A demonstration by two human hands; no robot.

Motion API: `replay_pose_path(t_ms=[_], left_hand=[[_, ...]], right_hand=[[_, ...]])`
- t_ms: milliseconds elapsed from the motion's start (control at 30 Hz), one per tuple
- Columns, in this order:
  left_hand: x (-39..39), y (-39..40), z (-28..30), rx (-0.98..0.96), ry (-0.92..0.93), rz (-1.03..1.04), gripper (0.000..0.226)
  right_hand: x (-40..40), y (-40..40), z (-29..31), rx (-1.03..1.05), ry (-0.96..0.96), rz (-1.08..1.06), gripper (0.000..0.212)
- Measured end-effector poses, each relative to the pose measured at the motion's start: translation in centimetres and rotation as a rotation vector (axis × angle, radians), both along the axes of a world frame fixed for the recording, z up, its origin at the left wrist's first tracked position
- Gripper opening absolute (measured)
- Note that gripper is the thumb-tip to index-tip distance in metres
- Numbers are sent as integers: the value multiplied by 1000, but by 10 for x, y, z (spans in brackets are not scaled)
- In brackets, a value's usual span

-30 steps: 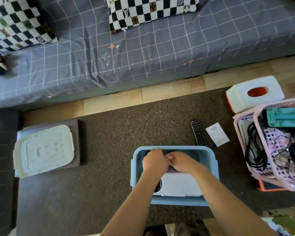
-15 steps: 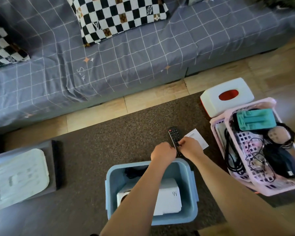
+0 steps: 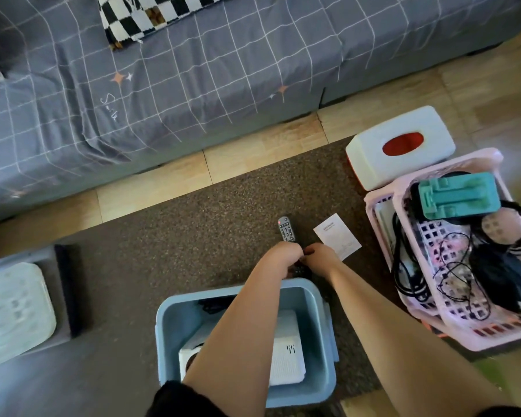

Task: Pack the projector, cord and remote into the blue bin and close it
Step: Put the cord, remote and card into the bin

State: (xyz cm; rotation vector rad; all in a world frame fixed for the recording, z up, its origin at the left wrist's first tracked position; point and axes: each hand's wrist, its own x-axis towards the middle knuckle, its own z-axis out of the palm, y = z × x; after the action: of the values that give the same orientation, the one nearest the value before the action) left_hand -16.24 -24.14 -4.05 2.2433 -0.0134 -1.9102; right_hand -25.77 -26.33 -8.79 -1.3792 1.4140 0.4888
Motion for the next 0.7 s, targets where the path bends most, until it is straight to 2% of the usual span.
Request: replay_pose_path(t_ms=[167, 300, 367, 433, 500, 533, 600, 700], left_hand=[[4, 4, -7, -24, 3, 137, 39], [9, 6, -13, -90, -159, 224, 64], [11, 7, -14, -129, -255, 265, 58], [13, 8, -8, -188, -312, 361, 38], [17, 10, -3, -249, -324, 429, 20], [18, 11, -1, -275, -310, 432, 15], [19, 12, 6, -308, -242, 413, 14], [15, 16, 10, -341, -165, 360, 18]], right_hand=[[4, 0, 7, -26, -61, -42, 27], [4, -4, 20, 28, -267, -109, 27], [0, -5, 24, 21, -337, -168, 24], [-8, -4, 20, -245, -253, -196, 26], [-19, -2, 13, -498, -27, -181, 42], [-25, -1, 8, -522, 68, -139, 53], [-33, 3, 0, -428, 184, -24, 71], [-35, 8, -10, -385, 314, 43, 87]])
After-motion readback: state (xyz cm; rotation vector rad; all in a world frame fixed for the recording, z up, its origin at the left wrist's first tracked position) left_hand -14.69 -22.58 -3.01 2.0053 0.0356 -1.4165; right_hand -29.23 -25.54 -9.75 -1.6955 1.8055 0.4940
